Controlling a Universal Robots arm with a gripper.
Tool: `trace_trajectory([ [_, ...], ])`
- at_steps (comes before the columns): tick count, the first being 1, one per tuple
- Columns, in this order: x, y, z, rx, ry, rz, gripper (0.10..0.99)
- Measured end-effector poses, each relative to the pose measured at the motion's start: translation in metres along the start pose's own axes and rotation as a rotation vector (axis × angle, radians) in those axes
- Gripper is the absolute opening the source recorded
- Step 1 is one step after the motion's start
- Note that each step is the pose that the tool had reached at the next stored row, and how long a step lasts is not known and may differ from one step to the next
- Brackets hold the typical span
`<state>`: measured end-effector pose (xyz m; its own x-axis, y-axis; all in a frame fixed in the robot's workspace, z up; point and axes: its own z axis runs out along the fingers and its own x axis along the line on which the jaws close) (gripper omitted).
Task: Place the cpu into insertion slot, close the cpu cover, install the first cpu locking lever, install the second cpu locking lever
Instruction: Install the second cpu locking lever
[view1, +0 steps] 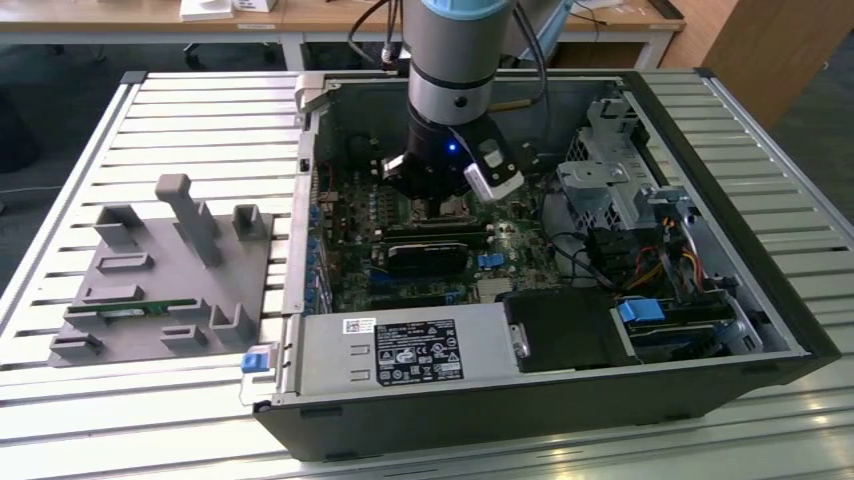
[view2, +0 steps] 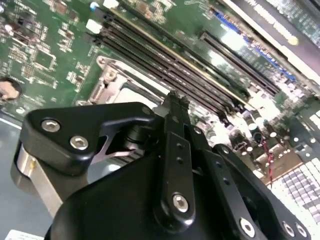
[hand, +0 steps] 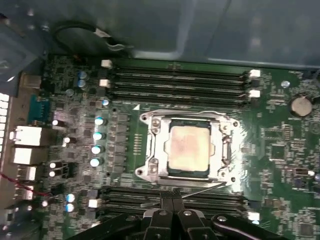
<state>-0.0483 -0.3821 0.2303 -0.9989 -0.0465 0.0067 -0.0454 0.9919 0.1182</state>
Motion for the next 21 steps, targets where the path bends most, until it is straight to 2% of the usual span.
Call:
trace_trajectory([
  [10,0.0033,-0.0018,0.0149,0.000,0.0002,0.000,0.106],
  [11,0.0035,-0.0025,0.0150,-0.004,0.0002,0.000,0.106],
  [16,0.0047,-0.0078,0.0146,-0.037,-0.0016,0.000,0.106],
  [21,0.0092,-0.0136,0.0139,-0.056,-0.0024,0.000,0.106],
])
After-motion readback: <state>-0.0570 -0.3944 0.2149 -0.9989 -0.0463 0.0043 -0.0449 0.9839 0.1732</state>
